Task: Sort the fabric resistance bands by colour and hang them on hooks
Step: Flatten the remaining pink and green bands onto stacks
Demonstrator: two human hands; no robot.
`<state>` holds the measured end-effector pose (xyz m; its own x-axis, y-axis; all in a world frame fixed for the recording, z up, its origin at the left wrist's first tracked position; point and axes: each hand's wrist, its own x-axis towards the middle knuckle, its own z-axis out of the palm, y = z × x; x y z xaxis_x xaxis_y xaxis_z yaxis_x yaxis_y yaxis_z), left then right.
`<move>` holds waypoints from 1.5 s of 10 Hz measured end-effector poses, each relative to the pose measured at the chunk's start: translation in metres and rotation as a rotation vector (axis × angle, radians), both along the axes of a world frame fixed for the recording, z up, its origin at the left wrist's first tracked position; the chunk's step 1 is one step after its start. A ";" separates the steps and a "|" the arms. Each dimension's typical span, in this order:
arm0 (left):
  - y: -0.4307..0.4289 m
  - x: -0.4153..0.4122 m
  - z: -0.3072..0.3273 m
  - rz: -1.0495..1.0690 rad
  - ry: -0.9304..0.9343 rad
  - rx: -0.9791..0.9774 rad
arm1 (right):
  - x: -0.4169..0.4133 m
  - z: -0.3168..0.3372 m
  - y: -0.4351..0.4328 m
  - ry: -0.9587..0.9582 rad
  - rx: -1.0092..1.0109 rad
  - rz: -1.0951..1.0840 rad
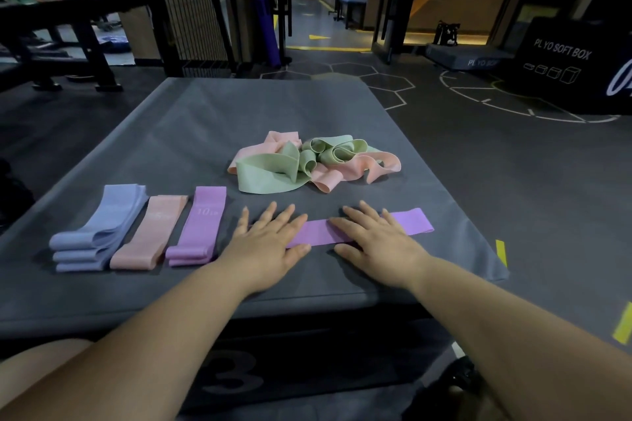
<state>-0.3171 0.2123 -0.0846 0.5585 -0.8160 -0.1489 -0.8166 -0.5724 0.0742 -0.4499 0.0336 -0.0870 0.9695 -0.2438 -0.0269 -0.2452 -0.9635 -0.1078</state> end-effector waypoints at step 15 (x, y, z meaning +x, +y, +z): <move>0.006 0.020 0.029 0.330 0.182 -0.258 | 0.032 0.025 0.043 -0.176 0.388 0.088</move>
<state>-0.2974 0.2183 -0.0553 0.7788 -0.6217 -0.0839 -0.5538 -0.7441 0.3737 -0.4180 0.0765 -0.0620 0.9840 -0.1650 0.0676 -0.1097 -0.8594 -0.4994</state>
